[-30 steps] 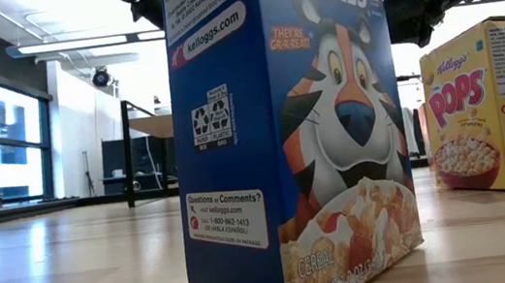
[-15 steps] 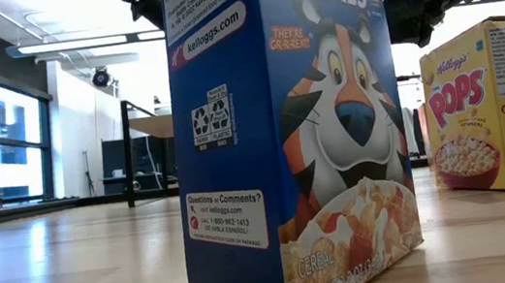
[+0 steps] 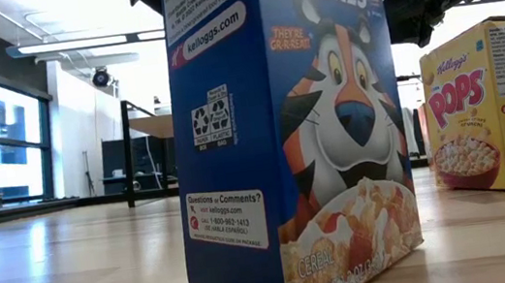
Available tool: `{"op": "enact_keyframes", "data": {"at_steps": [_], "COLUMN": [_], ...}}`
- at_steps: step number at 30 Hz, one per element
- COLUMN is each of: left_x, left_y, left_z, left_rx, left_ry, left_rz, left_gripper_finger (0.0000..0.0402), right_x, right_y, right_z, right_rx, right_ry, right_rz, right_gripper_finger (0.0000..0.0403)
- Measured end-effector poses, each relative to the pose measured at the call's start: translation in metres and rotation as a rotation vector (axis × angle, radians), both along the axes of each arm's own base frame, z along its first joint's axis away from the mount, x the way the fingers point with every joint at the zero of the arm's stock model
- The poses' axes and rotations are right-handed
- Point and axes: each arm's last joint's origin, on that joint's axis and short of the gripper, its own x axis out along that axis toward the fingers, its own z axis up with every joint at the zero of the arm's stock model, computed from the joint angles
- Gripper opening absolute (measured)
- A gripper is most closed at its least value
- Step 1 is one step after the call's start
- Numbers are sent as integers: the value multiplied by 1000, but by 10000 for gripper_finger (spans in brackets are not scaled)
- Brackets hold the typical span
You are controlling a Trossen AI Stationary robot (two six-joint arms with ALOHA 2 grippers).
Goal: Stack cereal on shelf
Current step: Put the top blue cereal box on the shelf
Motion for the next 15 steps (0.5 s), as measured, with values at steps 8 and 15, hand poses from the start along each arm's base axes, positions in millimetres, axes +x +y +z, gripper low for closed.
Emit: {"op": "enact_keyframes", "data": {"at_steps": [8, 15], "left_x": [-27, -43], "left_y": [-12, -26], "left_z": [24, 26], "left_rx": [5, -65], "left_ry": [105, 189], "left_rz": [118, 175], "left_gripper_finger": [230, 230], "right_x": [-1, -1], "right_y": [0, 0], "right_z": [-2, -2], "right_rx": [6, 26], "right_ry": [17, 16], "right_rz": [-1, -8], "right_gripper_finger": [224, 224]}}
